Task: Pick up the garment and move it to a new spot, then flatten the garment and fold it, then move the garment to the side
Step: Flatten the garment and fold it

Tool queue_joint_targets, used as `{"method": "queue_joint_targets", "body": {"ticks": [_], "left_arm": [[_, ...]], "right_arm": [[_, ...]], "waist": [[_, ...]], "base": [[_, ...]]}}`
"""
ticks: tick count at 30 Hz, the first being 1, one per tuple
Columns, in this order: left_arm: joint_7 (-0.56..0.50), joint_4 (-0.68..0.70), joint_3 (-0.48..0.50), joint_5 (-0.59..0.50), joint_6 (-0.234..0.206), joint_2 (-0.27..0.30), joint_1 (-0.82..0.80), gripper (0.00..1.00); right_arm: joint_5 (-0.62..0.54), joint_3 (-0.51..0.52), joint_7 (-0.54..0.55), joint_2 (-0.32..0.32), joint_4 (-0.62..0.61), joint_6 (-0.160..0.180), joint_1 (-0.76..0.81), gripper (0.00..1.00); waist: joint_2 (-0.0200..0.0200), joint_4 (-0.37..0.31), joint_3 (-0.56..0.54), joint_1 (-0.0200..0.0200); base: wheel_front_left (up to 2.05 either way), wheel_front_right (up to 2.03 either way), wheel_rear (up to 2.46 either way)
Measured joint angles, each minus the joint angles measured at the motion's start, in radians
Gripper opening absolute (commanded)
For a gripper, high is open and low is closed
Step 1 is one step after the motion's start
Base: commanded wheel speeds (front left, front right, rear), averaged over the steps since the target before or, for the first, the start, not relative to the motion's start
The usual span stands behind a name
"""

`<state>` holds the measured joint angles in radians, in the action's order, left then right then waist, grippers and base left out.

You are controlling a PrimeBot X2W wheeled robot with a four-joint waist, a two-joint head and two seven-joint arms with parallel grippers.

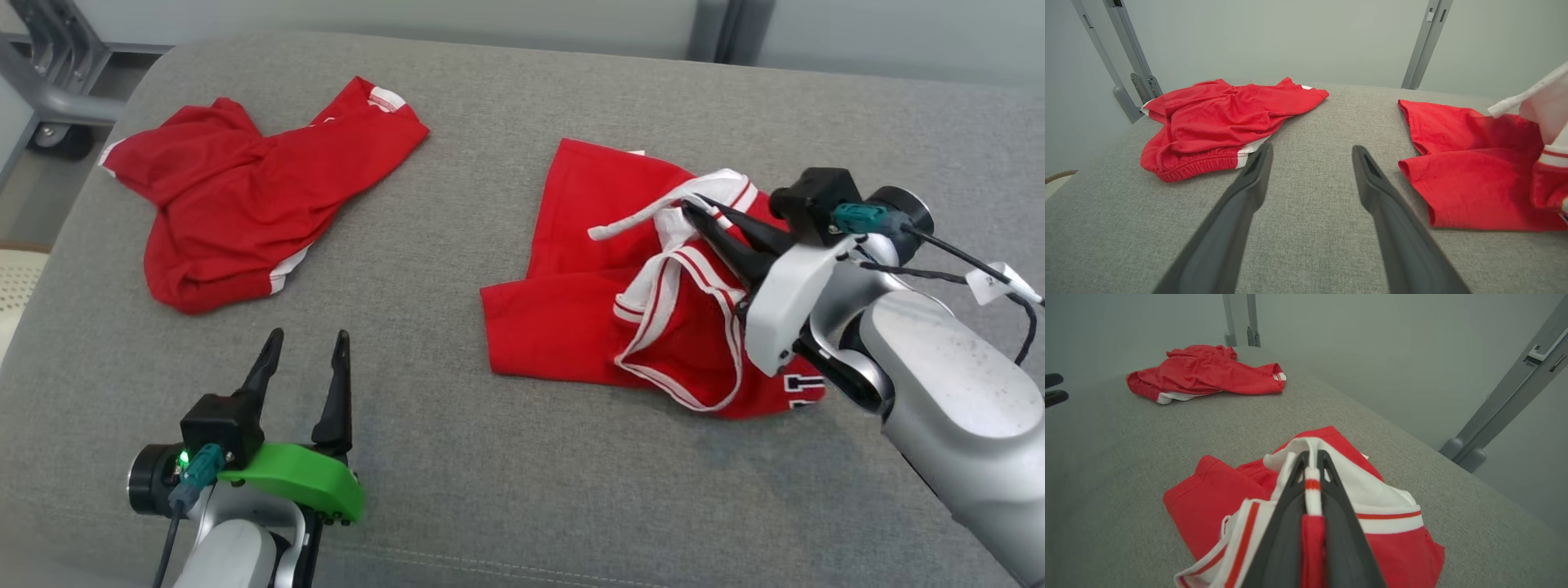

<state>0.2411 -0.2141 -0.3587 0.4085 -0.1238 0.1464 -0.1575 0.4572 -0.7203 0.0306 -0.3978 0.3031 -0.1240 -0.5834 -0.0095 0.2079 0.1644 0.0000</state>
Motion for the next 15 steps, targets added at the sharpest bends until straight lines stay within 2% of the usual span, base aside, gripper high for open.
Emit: {"method": "queue_joint_targets", "body": {"ticks": [3,7,12,15], "left_arm": [[-0.004,0.008,0.001,-0.003,0.0,0.007,0.004,1.0],[-0.023,0.033,-0.007,-0.01,0.0,0.013,0.003,1.0],[-0.052,0.055,-0.033,-0.018,0.0,0.028,-0.002,1.0],[-0.061,0.066,-0.038,-0.022,0.0,0.028,-0.011,1.0]], "right_arm": [[0.048,0.039,-0.028,-0.023,-0.048,0.022,0.086,0.0],[0.118,0.093,-0.052,-0.061,-0.082,0.077,0.255,0.0],[0.168,0.138,-0.052,-0.129,-0.077,0.142,0.448,0.0],[0.177,0.156,-0.057,-0.156,-0.068,0.163,0.495,0.0]], "waist": [[0.0,-0.032,-0.005,0.0],[0.0,-0.08,-0.009,0.0],[0.0,-0.144,-0.011,0.0],[0.0,-0.17,-0.009,0.0]], "base": [[0.0,0.0,0.0],[0.0,0.0,0.0],[0.0,0.0,0.0],[0.0,0.0,0.0]]}}
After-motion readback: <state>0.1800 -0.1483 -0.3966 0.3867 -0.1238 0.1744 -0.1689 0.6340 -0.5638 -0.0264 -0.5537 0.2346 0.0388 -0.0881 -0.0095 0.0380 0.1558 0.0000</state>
